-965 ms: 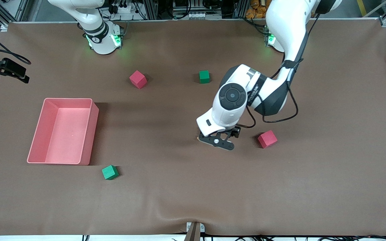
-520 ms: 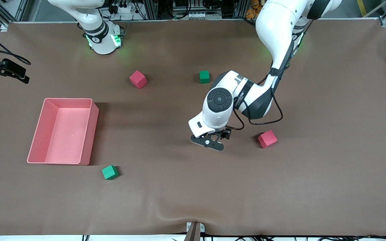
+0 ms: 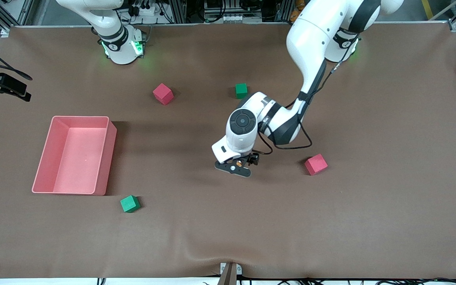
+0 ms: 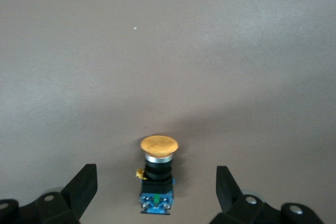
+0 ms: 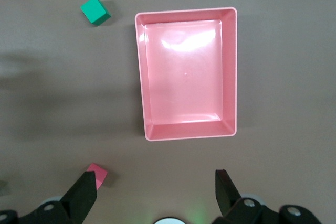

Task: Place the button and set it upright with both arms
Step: 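Lower the left gripper over the button and grasp it, then lift the button with the left gripper and turn it upright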

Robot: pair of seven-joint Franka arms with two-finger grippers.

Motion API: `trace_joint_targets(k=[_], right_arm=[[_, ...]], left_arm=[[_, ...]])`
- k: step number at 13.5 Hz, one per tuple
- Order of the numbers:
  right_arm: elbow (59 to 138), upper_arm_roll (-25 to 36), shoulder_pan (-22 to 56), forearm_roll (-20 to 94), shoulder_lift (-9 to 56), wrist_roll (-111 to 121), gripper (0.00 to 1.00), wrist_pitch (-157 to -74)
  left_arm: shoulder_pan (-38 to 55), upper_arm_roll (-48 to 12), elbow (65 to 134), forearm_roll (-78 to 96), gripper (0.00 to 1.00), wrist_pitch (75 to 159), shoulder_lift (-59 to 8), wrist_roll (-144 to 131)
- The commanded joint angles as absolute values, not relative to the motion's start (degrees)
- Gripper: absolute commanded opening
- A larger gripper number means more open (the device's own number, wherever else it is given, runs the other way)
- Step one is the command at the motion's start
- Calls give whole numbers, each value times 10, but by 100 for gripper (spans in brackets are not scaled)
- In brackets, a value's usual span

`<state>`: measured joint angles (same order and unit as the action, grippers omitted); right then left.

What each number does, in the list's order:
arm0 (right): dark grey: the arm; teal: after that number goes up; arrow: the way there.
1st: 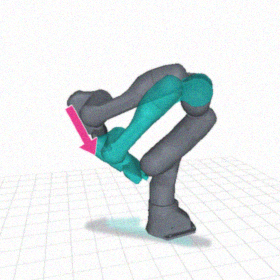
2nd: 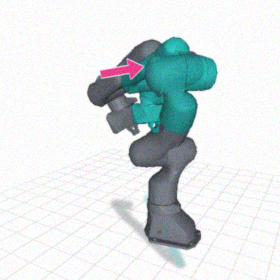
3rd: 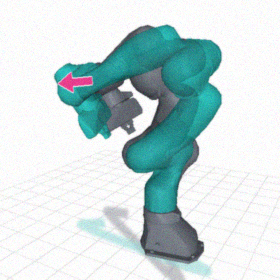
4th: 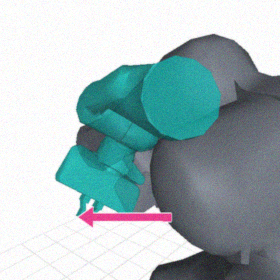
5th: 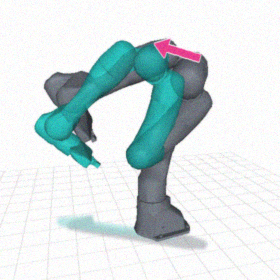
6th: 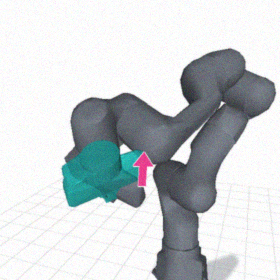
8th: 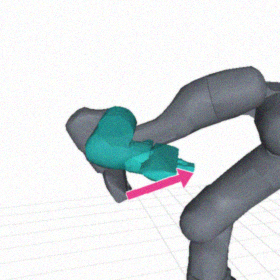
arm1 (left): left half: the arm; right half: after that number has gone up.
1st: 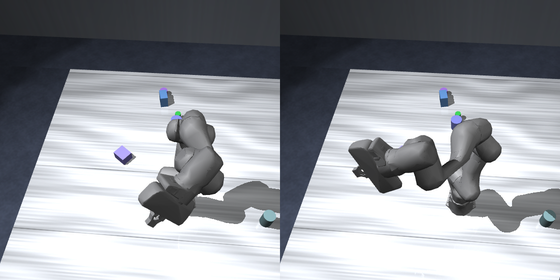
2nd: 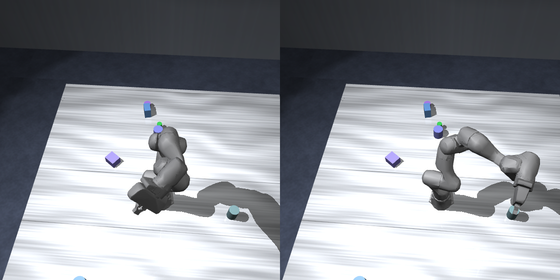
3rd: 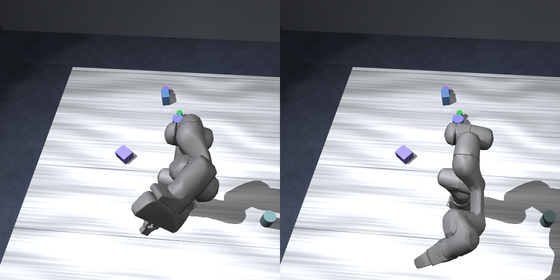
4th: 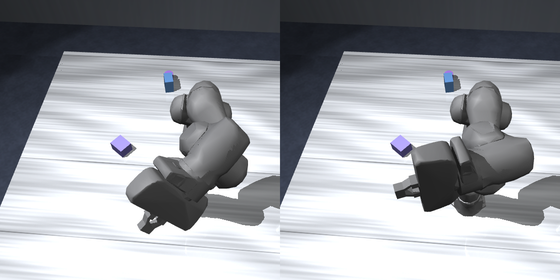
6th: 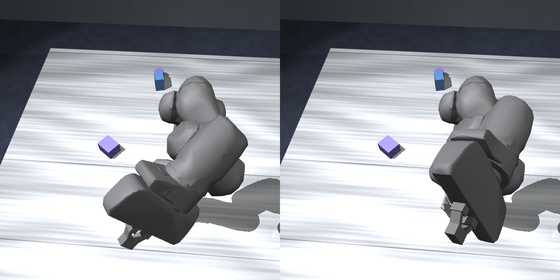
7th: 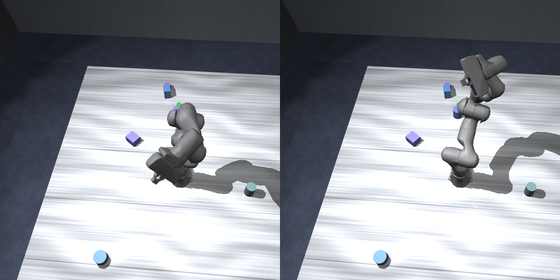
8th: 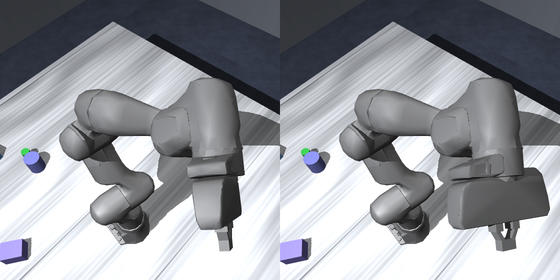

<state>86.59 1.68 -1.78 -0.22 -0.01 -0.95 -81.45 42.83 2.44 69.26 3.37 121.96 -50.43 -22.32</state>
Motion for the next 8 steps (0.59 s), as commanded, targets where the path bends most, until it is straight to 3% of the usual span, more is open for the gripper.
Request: trace_joint_targets(k=[1,8], right_arm=[[837,22,-15,8,15,-17,100,-799],[854,23,-12,0,4,-14,100,-829]], left_arm=[[434,32,686,21,100,1225,-511,-232],[440,32,708,12,100,1243,-516,-233]])
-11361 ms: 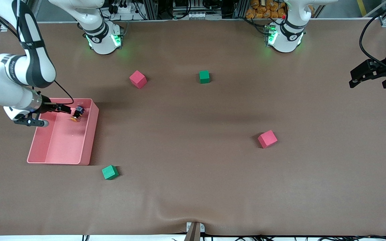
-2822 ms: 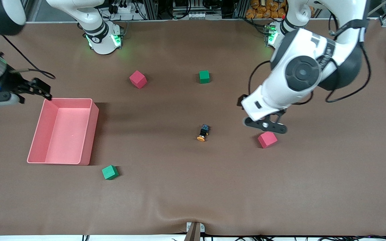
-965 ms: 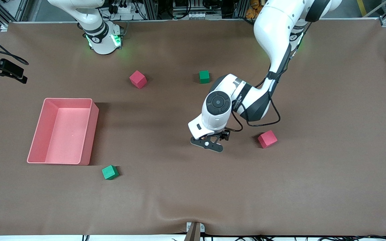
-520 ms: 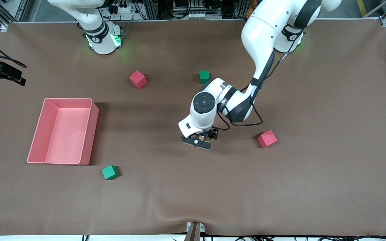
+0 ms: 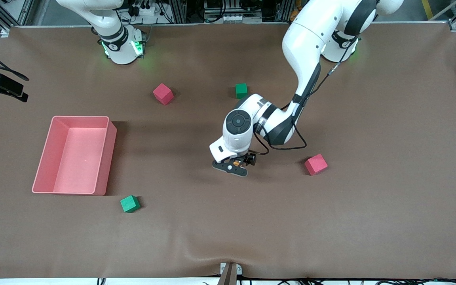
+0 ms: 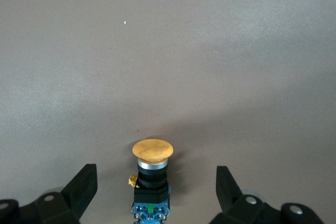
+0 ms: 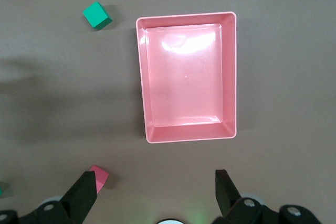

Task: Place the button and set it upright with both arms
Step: 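Lift the button with the left gripper and turn it upright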

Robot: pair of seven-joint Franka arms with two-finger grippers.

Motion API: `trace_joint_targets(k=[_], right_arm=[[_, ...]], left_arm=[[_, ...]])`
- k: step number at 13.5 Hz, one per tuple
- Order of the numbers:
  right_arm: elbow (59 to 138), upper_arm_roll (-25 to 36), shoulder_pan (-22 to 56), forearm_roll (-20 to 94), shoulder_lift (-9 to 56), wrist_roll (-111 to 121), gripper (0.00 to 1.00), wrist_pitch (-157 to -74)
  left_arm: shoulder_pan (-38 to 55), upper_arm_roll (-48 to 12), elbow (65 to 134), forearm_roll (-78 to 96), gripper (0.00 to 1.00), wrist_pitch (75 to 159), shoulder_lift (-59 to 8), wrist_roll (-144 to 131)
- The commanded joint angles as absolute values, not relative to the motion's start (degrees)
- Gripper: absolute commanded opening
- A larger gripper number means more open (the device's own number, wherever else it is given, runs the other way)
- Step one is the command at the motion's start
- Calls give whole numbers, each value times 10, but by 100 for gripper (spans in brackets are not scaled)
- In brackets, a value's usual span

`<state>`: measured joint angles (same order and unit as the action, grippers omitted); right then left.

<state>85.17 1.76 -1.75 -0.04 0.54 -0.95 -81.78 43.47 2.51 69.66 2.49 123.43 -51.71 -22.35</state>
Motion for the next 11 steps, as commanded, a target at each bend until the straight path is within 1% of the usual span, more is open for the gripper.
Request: trace_joint_targets(k=[1,3,5,7,9,11], right_arm=[[873,23,-12,0,-2,-14,100,-850],[884,25,-13,0,-4,-16,100,-852],[881,39,-12,1,-4,-8,100,-821],[878,45,-13,0,-3,31,100,-823],[875,45,-11,5,-3,11,100,-819],[872,42,-10,8,-3,-45,100,-807]], left_arm=[[440,32,715,12,100,1243,-515,-232],[440,32,734,12,100,1262,-515,-232],[440,31,754,13,100,1287,-513,-234],[441,31,776,13,100,1298,-505,-235],[442,28,801,13,100,1325,-498,-239],[453,28,814,15,91,1328,-494,-251]])
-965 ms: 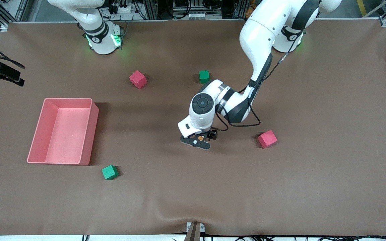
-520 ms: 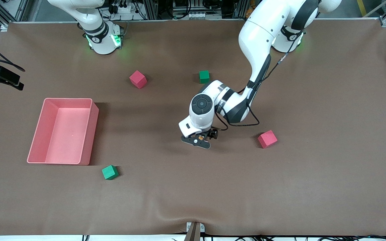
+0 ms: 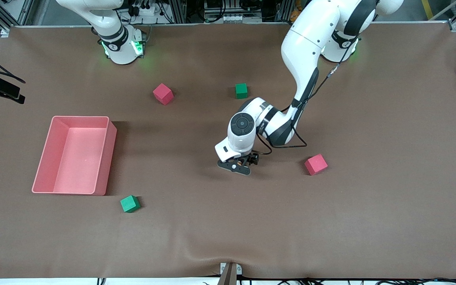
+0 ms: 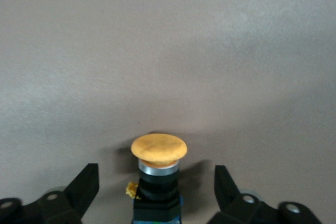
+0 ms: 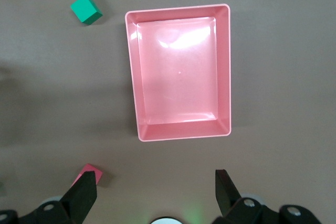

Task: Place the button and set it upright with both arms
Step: 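Lift the button with the left gripper and turn it upright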

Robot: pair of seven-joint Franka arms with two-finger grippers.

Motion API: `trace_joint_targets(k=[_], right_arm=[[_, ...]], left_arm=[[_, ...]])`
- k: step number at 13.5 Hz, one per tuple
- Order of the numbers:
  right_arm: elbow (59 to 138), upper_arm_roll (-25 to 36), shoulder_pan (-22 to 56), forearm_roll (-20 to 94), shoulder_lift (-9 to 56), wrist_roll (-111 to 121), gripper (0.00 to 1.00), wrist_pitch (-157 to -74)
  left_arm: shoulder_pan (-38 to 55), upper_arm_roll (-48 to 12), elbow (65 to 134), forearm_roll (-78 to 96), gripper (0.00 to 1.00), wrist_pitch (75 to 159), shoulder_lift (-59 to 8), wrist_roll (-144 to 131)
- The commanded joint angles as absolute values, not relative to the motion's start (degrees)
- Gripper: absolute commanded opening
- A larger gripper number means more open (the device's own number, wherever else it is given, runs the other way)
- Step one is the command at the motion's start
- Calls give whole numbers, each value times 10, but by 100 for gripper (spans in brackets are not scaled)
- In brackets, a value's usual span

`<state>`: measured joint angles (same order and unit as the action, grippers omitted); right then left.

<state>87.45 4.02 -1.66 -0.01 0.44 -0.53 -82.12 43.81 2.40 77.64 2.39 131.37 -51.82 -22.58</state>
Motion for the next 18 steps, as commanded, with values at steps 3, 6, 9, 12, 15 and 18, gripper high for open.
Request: trace_joint_targets(k=[3,6,9,12,15,18], right_arm=[[843,40,-4,14,1,-47,100,-810],[843,40,2,29,2,-41,100,-815],[843,40,8,20,2,-40,100,-815],[843,40,9,19,3,-46,100,-814],[843,40,4,20,4,-46,100,-819],[843,43,-2,22,4,-48,100,-826]], left_arm=[[454,28,818,14,84,1328,-483,-267],[454,28,822,14,72,1328,-483,-265],[454,30,830,12,74,1329,-483,-264],[454,29,836,-4,56,1329,-481,-263],[454,28,836,-4,1,1325,-473,-274],[451,28,836,-4,0,1319,-458,-286]])
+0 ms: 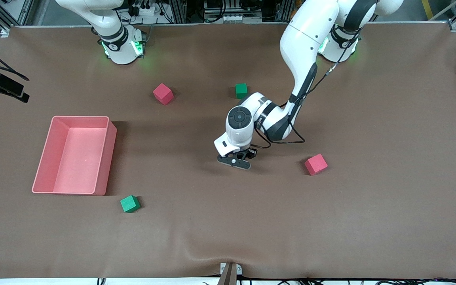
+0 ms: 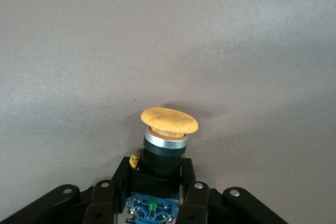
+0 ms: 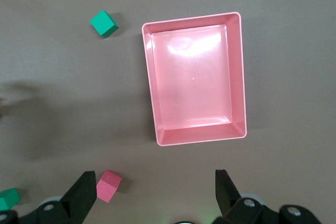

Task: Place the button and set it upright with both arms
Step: 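Lift the button with the left gripper and turn it upright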

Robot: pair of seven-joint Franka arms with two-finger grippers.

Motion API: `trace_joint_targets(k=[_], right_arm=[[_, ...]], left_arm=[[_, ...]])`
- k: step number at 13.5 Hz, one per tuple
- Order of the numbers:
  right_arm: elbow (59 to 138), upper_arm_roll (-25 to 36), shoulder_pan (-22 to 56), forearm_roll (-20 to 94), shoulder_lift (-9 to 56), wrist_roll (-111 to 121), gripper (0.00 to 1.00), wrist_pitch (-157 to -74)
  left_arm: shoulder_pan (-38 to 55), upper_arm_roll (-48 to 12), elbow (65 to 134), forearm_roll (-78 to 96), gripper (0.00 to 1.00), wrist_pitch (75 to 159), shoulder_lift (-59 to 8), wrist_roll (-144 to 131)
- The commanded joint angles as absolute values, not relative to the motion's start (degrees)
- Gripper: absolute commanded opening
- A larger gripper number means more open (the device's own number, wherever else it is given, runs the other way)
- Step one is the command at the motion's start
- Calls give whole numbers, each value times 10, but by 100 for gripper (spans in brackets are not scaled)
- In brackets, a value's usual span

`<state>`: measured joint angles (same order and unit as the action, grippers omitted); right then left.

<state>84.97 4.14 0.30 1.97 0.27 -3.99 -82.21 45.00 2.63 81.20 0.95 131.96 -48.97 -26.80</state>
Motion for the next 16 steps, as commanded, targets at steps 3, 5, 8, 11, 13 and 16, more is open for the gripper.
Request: trace_joint_targets(k=[3,5,8,11,13,16], right_arm=[[842,43,-8,21,4,-47,100,-834],[842,42,-5,20,4,-47,100,-834],[843,41,-4,21,4,-47,100,-832],[843,40,-2,21,4,-47,100,-832],[843,40,-2,21,4,-47,100,-832],[843,40,-3,21,4,-47,100,-832]], left_arm=[[454,30,831,-4,0,1302,-433,-364],[456,29,832,-4,0,1300,-412,-392],[471,33,832,-10,0,1283,-386,-496],[511,34,830,-124,0,1281,-375,-669],[520,33,830,-185,0,1281,-370,-744],[551,35,831,-255,0,1259,-372,-910]])
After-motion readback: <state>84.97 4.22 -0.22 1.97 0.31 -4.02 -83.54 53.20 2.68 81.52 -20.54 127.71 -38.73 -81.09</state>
